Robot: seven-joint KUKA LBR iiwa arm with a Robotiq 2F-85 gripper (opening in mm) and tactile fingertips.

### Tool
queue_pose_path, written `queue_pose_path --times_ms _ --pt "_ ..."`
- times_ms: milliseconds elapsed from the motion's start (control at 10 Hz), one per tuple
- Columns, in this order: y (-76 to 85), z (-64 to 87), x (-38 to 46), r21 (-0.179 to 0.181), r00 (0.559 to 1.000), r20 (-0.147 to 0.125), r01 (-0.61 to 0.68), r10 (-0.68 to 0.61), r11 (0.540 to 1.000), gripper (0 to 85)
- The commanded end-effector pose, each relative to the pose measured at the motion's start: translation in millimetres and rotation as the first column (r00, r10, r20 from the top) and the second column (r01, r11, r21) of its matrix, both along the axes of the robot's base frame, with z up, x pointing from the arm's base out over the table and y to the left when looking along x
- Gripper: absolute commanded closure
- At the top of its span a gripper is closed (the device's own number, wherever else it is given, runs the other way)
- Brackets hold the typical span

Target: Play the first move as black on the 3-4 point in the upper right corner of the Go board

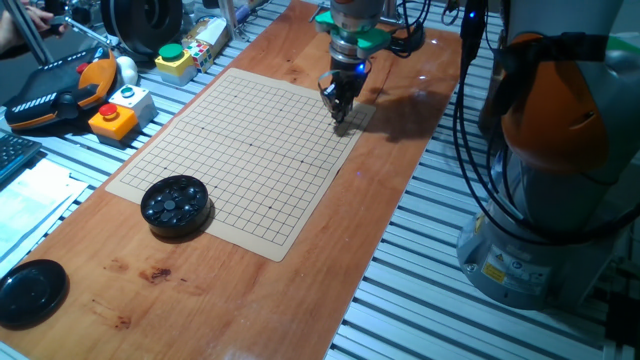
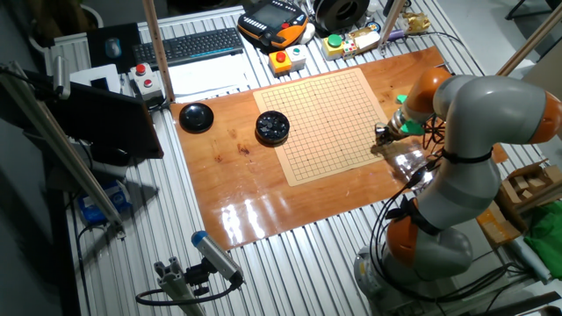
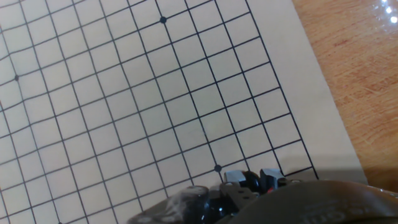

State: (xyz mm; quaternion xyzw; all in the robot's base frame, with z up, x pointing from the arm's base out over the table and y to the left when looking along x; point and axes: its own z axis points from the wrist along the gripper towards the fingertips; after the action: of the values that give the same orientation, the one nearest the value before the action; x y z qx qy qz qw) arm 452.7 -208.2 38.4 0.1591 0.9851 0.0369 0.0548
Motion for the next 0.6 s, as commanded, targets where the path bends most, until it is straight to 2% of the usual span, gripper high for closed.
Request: queue_pose_path --times_ms 0,300,500 --pt "-0.2 0.5 -0.1 -0.003 1.0 -0.001 -0.002 0.002 1.0 60.0" --pt "-0.7 1.5 0.3 -0.008 1.0 -0.004 -0.003 0.003 1.0 59.7" --pt "-3.7 7.3 4.7 -0.024 1.0 -0.007 -0.01 0.009 1.0 59.7"
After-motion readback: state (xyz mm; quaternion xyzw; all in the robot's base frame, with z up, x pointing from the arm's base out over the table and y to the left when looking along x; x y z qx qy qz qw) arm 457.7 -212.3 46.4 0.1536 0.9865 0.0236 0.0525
